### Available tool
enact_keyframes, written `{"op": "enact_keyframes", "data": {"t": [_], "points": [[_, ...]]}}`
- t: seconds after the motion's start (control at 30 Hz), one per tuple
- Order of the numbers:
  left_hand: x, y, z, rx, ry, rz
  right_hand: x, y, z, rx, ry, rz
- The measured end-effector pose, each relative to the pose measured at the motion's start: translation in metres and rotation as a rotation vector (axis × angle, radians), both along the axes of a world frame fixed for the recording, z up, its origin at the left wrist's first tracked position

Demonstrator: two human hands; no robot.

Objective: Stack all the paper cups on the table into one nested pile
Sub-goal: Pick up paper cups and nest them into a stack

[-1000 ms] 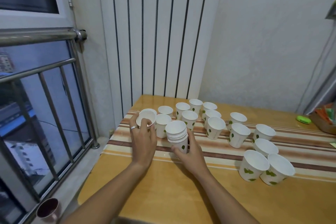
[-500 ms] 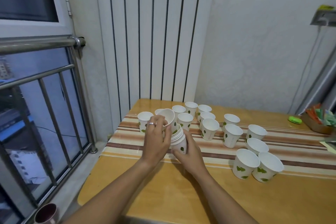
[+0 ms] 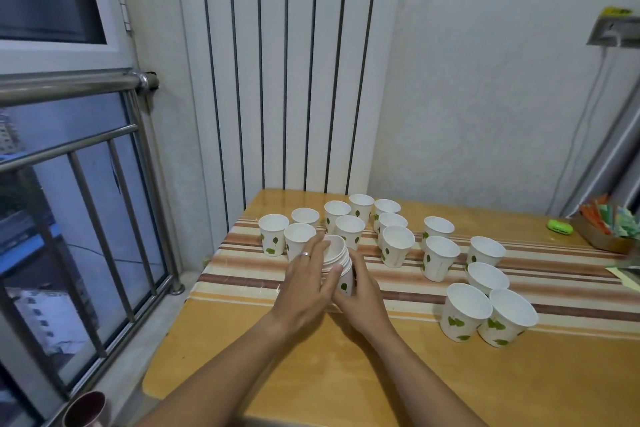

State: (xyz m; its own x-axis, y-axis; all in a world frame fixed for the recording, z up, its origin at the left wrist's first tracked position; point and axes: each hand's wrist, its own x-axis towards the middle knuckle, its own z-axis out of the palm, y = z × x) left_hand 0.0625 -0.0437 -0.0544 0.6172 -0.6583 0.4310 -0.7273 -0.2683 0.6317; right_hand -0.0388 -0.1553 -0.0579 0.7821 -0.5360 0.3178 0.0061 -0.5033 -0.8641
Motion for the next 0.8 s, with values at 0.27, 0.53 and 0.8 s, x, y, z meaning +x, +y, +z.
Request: {"op": "enact_keyframes", "data": {"t": [0.27, 0.53, 0.8], "points": [[0.011, -0.01, 0.002, -0.177, 0.061, 0.242, 0.005, -0.015, -0.006, 0.007, 0.003, -0.056], [0.034, -0.017, -0.009, 0.192, -0.082, 0.414, 0.012, -0.024, -0.017, 0.023, -0.004, -0.05], [0.04, -0.016, -0.017, -0.069, -0.065, 0.447, 0.011, -0.026, -0.016, 0.029, -0.003, -0.045]]}}
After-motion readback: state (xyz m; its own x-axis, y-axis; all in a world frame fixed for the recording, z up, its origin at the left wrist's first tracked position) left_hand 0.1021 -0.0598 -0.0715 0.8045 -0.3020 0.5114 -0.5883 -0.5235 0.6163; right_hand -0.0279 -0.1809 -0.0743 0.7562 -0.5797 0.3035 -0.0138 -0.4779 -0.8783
